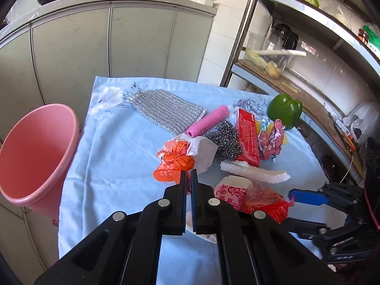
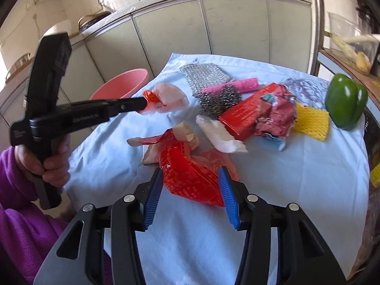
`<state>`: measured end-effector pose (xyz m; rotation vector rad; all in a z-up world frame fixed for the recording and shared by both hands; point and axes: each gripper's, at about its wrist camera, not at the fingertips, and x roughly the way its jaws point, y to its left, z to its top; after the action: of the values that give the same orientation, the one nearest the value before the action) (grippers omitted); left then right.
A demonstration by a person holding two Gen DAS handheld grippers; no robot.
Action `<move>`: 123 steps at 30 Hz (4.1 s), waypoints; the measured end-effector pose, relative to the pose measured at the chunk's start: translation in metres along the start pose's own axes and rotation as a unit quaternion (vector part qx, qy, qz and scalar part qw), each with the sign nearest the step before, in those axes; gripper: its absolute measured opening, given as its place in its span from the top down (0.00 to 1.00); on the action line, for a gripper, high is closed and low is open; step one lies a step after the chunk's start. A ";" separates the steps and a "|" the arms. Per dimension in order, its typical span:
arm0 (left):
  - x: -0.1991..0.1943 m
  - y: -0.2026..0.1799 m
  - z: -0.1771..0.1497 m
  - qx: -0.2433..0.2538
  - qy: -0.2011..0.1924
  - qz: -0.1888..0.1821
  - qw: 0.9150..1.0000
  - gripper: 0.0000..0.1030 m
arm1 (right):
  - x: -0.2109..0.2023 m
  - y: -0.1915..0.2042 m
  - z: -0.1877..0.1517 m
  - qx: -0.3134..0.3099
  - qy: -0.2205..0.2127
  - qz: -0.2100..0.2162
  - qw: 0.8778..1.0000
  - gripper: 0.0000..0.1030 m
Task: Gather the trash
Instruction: 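Grasp the orange wrapper with the left tool while the right tool grasps the red mesh bag, then carry both items over the pink bucket and open both tools to drop them, then move both open tools back over the trash on the table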
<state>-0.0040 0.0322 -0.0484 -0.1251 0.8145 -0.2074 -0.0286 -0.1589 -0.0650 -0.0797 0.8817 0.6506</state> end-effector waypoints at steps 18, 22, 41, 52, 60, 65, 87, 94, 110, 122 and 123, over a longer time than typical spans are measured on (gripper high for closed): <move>-0.032 0.009 -0.002 -0.010 -0.041 -0.008 0.999 0.98 | -0.016 0.002 -0.005 -0.005 -0.011 -0.032 0.999 0.79; -0.040 0.011 0.000 -0.013 -0.053 -0.009 0.998 0.98 | -0.031 0.000 -0.001 0.003 -0.029 -0.035 0.999 0.81; -0.089 0.061 0.001 -0.053 -0.117 0.032 0.991 0.98 | -0.047 0.043 0.095 -0.036 -0.124 0.003 0.992 0.81; -0.116 0.113 -0.004 -0.100 -0.145 0.080 0.981 0.98 | 0.000 0.099 0.153 -0.074 -0.120 0.063 0.988 0.81; -0.120 0.160 -0.019 -0.142 -0.140 0.115 0.973 0.98 | 0.050 0.147 0.185 -0.102 -0.090 0.106 0.985 0.81; -0.112 0.180 -0.030 -0.161 -0.123 0.128 0.971 0.98 | 0.088 0.170 0.195 -0.098 -0.064 0.126 0.985 0.81; -0.083 0.212 -0.039 -0.215 -0.083 0.150 0.961 0.88 | 0.165 0.185 0.198 -0.089 0.005 0.139 0.986 0.64; -0.092 0.205 -0.034 -0.210 -0.098 0.143 0.962 0.86 | 0.148 0.182 0.195 -0.094 -0.013 0.132 0.987 0.64; -0.100 0.159 -0.017 -0.174 -0.108 0.098 0.974 0.66 | 0.079 0.147 0.162 -0.081 -0.051 0.096 0.991 0.64; -0.079 0.101 -0.001 -0.123 -0.087 0.050 0.987 0.65 | 0.016 0.069 0.113 -0.031 -0.083 0.012 0.996 0.55; -0.077 0.096 0.000 -0.122 -0.086 0.044 0.988 0.65 | 0.010 0.063 0.108 -0.030 -0.088 -0.001 0.996 0.55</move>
<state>-0.0422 0.1434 -0.0119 -0.3312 0.6701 -0.0117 0.0151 -0.0686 0.0097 -0.0766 0.6911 0.6711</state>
